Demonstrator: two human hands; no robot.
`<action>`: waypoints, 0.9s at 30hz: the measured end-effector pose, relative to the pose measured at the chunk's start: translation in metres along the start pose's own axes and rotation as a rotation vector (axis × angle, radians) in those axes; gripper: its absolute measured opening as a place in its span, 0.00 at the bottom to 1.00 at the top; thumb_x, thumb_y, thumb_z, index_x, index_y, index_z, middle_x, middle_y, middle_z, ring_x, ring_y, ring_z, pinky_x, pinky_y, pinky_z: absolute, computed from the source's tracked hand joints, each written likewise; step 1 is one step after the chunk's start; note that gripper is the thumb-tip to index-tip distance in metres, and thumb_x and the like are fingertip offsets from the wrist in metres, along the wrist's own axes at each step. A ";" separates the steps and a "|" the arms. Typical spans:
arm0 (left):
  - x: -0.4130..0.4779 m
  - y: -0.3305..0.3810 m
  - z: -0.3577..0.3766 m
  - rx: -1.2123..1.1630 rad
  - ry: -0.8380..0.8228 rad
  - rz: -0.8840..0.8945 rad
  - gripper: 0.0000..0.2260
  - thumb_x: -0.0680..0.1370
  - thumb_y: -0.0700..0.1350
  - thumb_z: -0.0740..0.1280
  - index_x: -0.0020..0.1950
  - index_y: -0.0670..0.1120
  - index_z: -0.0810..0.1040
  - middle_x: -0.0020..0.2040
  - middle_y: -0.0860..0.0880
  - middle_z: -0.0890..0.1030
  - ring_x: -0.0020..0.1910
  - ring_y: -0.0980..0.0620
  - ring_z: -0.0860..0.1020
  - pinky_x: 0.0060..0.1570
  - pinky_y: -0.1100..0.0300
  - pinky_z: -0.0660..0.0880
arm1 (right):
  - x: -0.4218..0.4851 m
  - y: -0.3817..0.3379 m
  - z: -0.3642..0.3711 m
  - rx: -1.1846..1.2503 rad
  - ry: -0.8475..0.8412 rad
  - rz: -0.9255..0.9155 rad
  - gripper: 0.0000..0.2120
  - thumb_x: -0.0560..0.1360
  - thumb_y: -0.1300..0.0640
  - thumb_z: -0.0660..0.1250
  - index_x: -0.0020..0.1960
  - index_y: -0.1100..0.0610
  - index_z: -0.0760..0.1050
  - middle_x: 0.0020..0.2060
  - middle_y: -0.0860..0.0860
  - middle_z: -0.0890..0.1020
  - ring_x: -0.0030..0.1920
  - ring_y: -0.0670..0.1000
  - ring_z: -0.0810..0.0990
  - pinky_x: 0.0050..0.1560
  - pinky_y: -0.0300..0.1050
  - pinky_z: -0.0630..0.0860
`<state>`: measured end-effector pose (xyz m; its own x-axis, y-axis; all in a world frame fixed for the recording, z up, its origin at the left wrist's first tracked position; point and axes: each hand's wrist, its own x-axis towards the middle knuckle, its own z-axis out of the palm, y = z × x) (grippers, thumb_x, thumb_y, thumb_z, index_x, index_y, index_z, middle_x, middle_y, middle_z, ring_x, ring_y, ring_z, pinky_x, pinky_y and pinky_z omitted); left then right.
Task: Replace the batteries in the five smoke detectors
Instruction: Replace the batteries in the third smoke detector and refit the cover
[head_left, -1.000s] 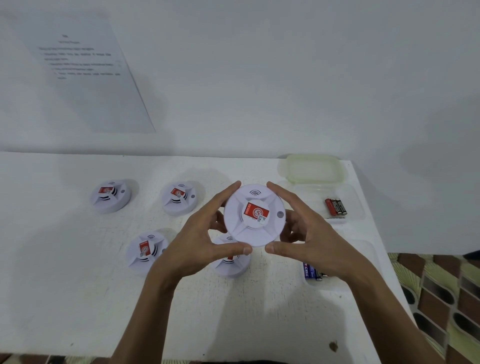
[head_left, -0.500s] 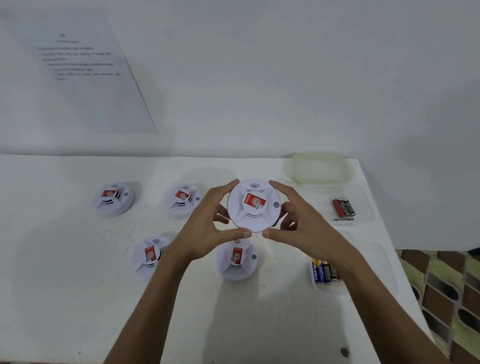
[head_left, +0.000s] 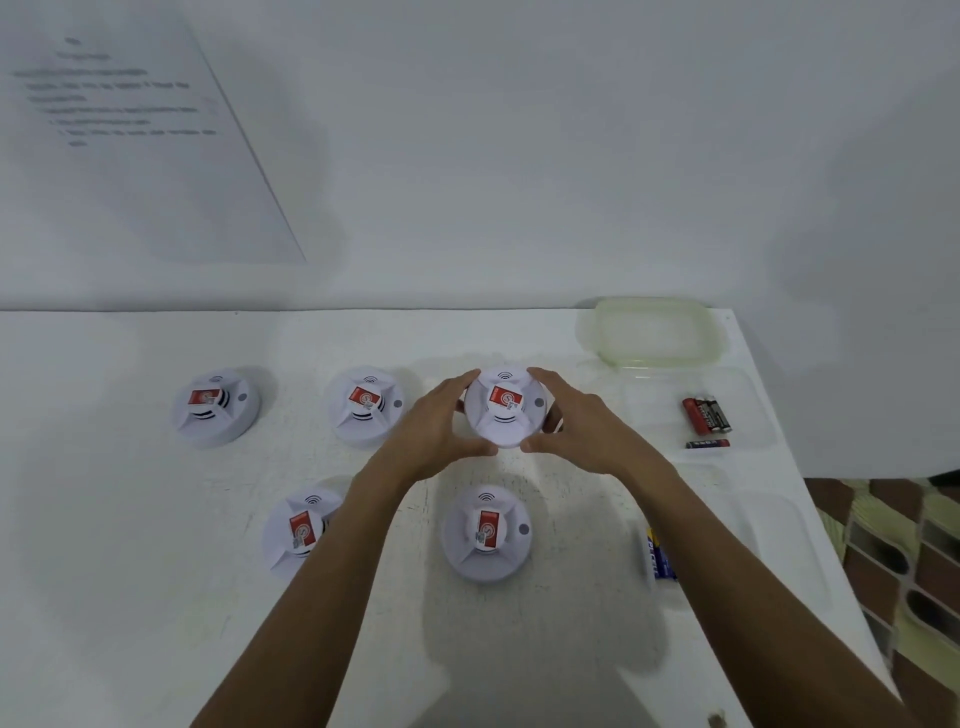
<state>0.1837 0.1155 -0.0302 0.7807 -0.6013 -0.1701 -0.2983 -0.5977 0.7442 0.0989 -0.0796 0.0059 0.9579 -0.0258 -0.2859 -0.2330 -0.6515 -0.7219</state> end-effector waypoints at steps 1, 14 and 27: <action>0.003 -0.003 0.002 0.021 -0.008 -0.009 0.40 0.65 0.56 0.77 0.73 0.55 0.63 0.68 0.54 0.72 0.59 0.54 0.73 0.59 0.50 0.75 | 0.004 0.004 0.003 0.003 -0.011 0.014 0.40 0.72 0.56 0.75 0.76 0.49 0.56 0.55 0.45 0.76 0.46 0.45 0.75 0.49 0.39 0.70; 0.016 -0.016 0.009 0.189 -0.062 -0.019 0.41 0.67 0.58 0.75 0.74 0.50 0.61 0.71 0.49 0.67 0.68 0.48 0.66 0.65 0.51 0.65 | 0.021 0.022 0.018 -0.028 -0.037 0.066 0.37 0.73 0.54 0.73 0.76 0.50 0.57 0.63 0.51 0.77 0.51 0.47 0.76 0.53 0.40 0.73; -0.043 -0.014 -0.049 0.133 0.203 0.133 0.30 0.73 0.55 0.72 0.72 0.52 0.66 0.63 0.53 0.76 0.53 0.59 0.75 0.54 0.60 0.74 | 0.019 -0.040 0.030 -0.157 0.225 -0.104 0.18 0.79 0.53 0.62 0.69 0.51 0.71 0.51 0.51 0.81 0.46 0.47 0.76 0.51 0.42 0.74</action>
<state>0.1808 0.1757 -0.0016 0.8199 -0.5685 0.0670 -0.4647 -0.5926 0.6579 0.1216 -0.0309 0.0104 0.9924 -0.1095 -0.0560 -0.1202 -0.7682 -0.6288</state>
